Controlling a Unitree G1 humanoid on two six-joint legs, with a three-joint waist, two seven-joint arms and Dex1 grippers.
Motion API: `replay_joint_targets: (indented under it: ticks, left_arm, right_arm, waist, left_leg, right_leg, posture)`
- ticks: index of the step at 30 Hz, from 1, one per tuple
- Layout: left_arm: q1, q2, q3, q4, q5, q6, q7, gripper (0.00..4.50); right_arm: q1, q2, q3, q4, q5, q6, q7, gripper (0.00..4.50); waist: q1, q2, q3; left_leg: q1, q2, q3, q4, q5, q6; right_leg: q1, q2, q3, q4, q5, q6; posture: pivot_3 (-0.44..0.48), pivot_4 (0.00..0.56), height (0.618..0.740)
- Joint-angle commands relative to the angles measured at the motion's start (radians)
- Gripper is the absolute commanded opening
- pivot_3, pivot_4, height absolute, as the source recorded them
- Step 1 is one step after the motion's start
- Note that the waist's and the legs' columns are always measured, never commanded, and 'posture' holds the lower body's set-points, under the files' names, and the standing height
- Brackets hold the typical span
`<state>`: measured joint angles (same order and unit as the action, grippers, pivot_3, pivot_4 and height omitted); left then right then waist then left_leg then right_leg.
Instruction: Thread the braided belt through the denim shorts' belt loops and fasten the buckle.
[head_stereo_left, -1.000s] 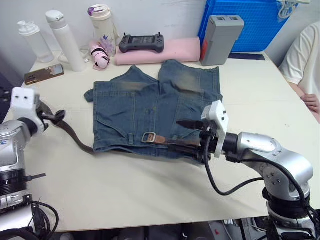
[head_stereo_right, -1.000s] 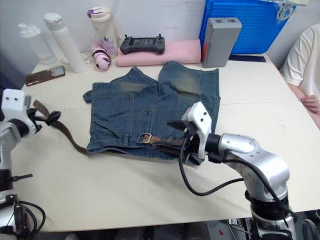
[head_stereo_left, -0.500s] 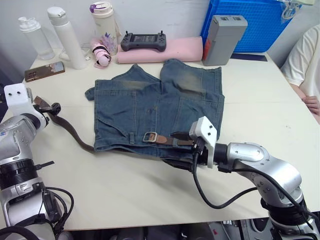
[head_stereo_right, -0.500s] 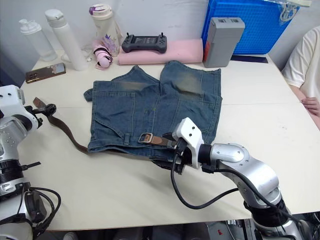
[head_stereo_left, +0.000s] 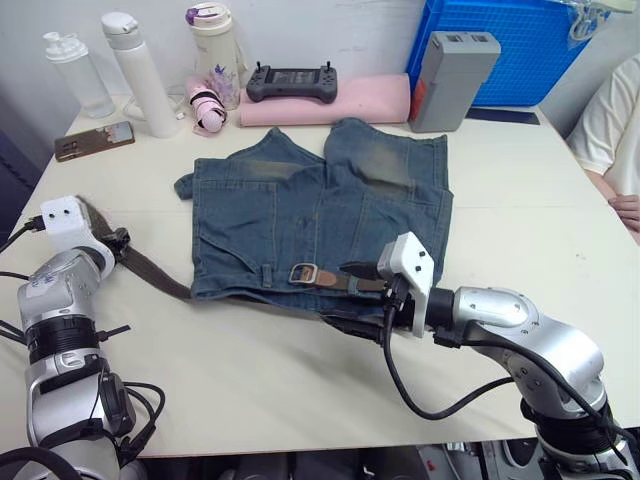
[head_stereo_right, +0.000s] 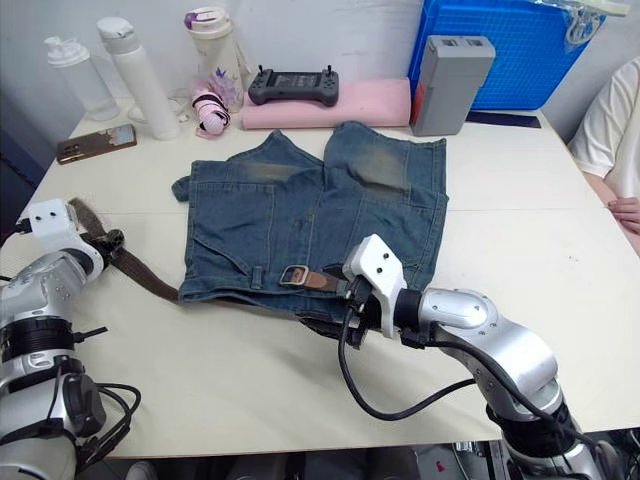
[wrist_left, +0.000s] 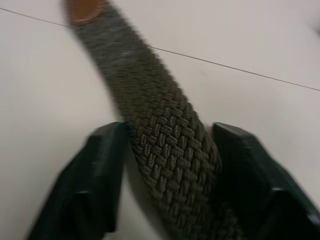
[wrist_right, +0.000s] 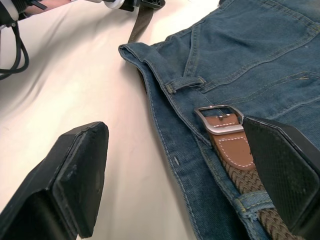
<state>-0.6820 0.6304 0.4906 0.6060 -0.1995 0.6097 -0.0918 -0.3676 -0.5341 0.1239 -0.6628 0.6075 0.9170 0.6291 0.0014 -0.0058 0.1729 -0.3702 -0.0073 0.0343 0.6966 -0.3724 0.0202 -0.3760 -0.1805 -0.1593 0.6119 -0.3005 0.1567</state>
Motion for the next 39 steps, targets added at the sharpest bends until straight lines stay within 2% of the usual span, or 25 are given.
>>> replay_joint_targets:
  ticks: [1,4,7,10,16,19,21,24,28,31,34,39]
  left_arm:
    - [-0.008,0.040,0.006,0.022,-0.008,-0.028,-0.014,1.38]
    - [-0.010,0.049,0.002,0.033,-0.008,-0.032,-0.017,0.19]
    - [-0.008,0.052,-0.006,0.032,-0.002,-0.052,-0.013,0.19]
    - [-0.009,0.022,-0.026,-0.083,-0.048,-0.179,-0.131,0.19]
    - [0.076,0.065,-0.228,-0.333,0.025,-0.493,-0.413,0.19]
    - [0.126,0.113,-0.372,-0.494,0.058,-0.690,-0.621,0.19]
    - [0.142,0.129,-0.419,-0.543,0.039,-0.732,-0.717,0.19]
    - [0.154,0.139,-0.470,-0.599,0.011,-0.746,-0.822,0.19]
    - [0.164,0.137,-0.507,-0.644,0.012,-0.757,-0.885,0.19]
    - [0.171,0.127,-0.509,-0.654,0.008,-0.756,-0.901,0.19]
    - [0.174,0.121,-0.501,-0.654,0.012,-0.749,-0.897,0.19]
    - [0.142,0.117,-0.473,-0.615,0.022,-0.732,-0.865,0.19]
  right_arm:
    - [0.006,-0.005,-0.010,-0.048,0.020,-0.008,-0.008,4.50]
    - [0.006,-0.005,-0.009,-0.047,0.021,-0.010,-0.011,4.50]
    - [0.002,-0.002,-0.006,-0.042,0.020,-0.013,-0.017,4.50]
    - [0.000,-0.008,-0.006,-0.042,0.017,-0.014,-0.018,4.50]
    - [-0.014,-0.029,-0.021,-0.037,0.011,-0.012,-0.016,4.50]
    - [-0.040,-0.057,-0.019,-0.017,-0.023,-0.033,-0.012,4.50]
    - [-0.068,-0.072,0.000,0.006,-0.084,-0.073,-0.025,4.50]
    - [-0.139,-0.107,0.109,0.089,-0.348,-0.285,-0.081,4.50]
    - [-0.167,-0.123,0.220,0.153,-0.628,-0.578,-0.143,4.50]
    - [-0.130,-0.126,0.284,0.166,-0.738,-0.702,-0.133,4.50]
    - [-0.100,-0.100,0.281,0.171,-0.740,-0.722,-0.109,4.50]
    - [-0.059,-0.071,0.201,0.136,-0.633,-0.653,-0.039,4.50]
  waist:
    - [-0.002,0.000,0.000]
    - [-0.002,0.000,0.000]
    - [-0.002,0.000,0.000]
    - [-0.001,0.000,0.000]
    - [-0.002,-0.002,0.000]
    - [-0.004,-0.001,0.001]
    - [-0.004,-0.001,0.001]
    - [-0.006,0.000,0.002]
    - [-0.006,0.001,0.002]
    - [-0.005,0.001,0.002]
    - [-0.002,0.001,0.002]
    - [-0.003,0.001,0.003]
  left_leg:
    - [0.000,0.000,0.000,0.000,0.000,0.000]
    - [0.000,0.000,0.000,0.000,0.000,0.000]
    - [0.000,0.000,0.000,0.000,0.000,0.000]
    - [0.000,0.000,0.000,0.000,0.000,0.000]
    - [-0.002,0.000,0.001,0.001,0.000,0.000]
    - [-0.001,0.000,0.002,-0.001,0.000,0.000]
    - [-0.001,0.000,0.003,-0.001,0.000,0.000]
    - [-0.001,0.001,0.004,0.000,0.000,0.000]
    - [-0.001,0.001,0.006,0.000,0.000,0.000]
    - [-0.001,0.001,0.006,-0.001,0.000,0.000]
    - [-0.002,0.001,0.006,-0.002,0.000,0.000]
    - [-0.003,0.001,0.005,0.000,0.000,0.000]
  right_leg:
    - [0.000,0.000,0.000,0.000,0.000,0.000]
    - [0.000,0.000,0.000,0.000,0.000,0.000]
    - [0.000,0.000,0.000,0.000,0.000,0.000]
    - [0.000,0.000,0.000,0.000,0.000,0.000]
    - [0.000,0.000,0.000,-0.001,0.000,0.000]
    - [0.000,0.000,-0.001,-0.002,0.000,0.000]
    - [0.000,0.000,0.000,-0.003,0.000,0.000]
    - [0.000,0.000,0.000,-0.006,0.000,0.000]
    - [-0.001,0.000,0.000,-0.006,0.000,-0.001]
    - [-0.002,0.000,-0.001,-0.005,0.000,-0.001]
    - [-0.001,0.000,-0.002,-0.005,0.000,-0.001]
    - [-0.001,0.000,-0.002,-0.005,0.000,-0.001]
  posture:
    - [0.000,0.150,0.714]
    - [0.000,0.150,0.714]
    - [0.000,0.150,0.714]
    - [0.000,0.150,0.714]
    - [0.000,0.150,0.714]
    - [0.000,0.150,0.714]
    - [0.000,0.150,0.714]
    - [0.000,0.150,0.714]
    - [0.000,0.150,0.714]
    - [0.000,0.150,0.714]
    - [0.000,0.150,0.714]
    - [0.000,0.150,0.714]
